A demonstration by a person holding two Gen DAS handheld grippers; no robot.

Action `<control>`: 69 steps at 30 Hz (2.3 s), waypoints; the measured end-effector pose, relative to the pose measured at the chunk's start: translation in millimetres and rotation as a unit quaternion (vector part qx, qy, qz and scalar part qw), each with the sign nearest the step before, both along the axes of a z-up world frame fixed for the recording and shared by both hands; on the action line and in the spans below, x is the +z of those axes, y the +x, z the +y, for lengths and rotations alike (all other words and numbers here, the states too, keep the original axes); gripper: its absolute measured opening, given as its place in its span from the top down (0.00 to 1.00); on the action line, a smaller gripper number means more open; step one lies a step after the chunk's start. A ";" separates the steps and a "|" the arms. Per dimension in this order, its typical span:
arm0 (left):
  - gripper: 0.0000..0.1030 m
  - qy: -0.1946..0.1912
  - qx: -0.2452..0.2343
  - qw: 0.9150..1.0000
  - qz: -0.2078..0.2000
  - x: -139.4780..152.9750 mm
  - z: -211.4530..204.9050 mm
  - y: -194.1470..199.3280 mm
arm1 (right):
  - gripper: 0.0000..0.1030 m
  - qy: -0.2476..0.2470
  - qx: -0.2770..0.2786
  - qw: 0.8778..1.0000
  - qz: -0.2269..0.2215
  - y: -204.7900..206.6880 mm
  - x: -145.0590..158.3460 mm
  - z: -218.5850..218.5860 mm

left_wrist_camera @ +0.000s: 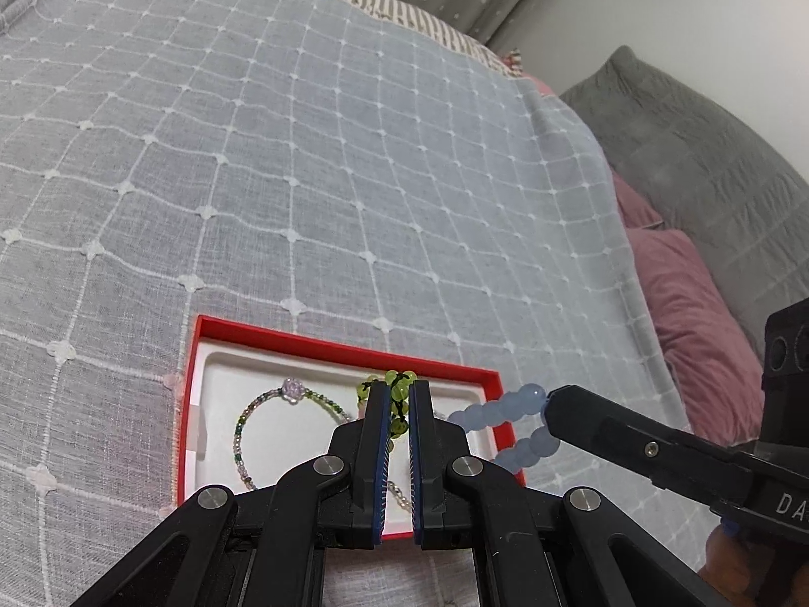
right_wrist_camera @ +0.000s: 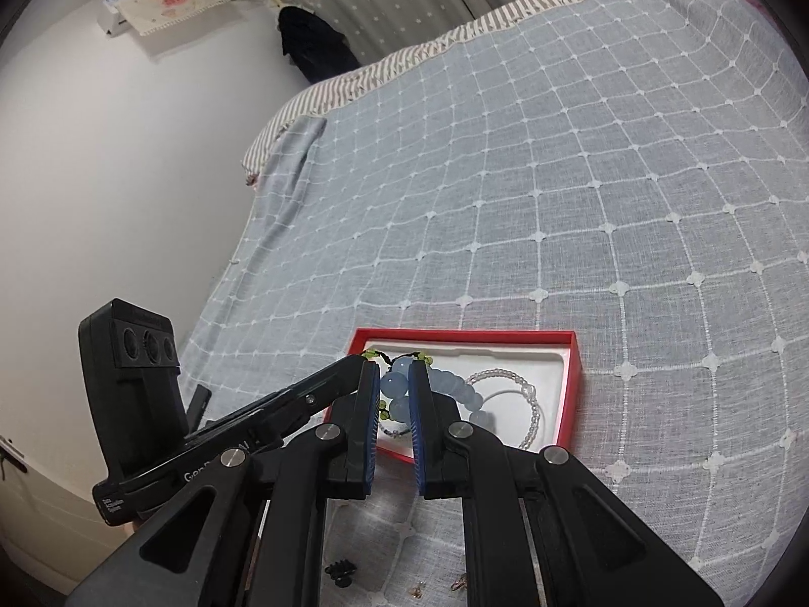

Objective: Organize jewelry
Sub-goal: 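Lift both bracelets and carry them over the red box, then lower both bracelets into the box beside the first pair and open both tools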

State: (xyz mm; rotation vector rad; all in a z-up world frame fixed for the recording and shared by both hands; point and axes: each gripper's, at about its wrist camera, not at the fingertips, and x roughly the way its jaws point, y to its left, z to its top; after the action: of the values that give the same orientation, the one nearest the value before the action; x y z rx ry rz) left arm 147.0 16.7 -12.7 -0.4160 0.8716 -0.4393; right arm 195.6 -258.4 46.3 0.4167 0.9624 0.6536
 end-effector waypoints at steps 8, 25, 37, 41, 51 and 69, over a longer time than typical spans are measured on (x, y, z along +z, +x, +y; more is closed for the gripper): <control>0.99 -0.011 0.012 1.000 0.022 -14.3 10.4 5.5 | 0.89 0.013 0.012 1.000 -0.002 1.4 -2.0 8.6; 0.99 0.032 0.036 0.998 0.038 -28.1 23.2 6.7 | 0.89 -0.001 0.007 1.000 0.017 12.1 -20.3 6.6; 0.85 0.078 0.038 0.996 0.022 -24.0 21.8 1.4 | 0.88 -0.054 -0.010 0.998 0.029 19.3 -40.1 -1.2; 0.79 0.089 0.038 0.995 0.013 -19.2 22.7 -1.6 | 0.88 -0.067 -0.011 0.997 0.029 19.1 -41.6 -0.4; 0.68 0.097 0.035 0.995 -0.013 -2.6 20.1 -20.4 | 0.87 -0.071 -0.007 0.997 0.028 15.8 -30.9 -9.2; 0.61 0.116 0.016 0.993 0.000 7.4 9.6 -62.3 | 0.71 -0.093 0.025 0.995 0.014 -44.5 -9.4 -14.5</control>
State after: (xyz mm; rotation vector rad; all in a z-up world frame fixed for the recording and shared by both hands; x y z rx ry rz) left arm 84.7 26.3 -5.3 -0.2165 0.9041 -0.3042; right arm 151.1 -272.9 36.9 0.2394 1.0538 0.5985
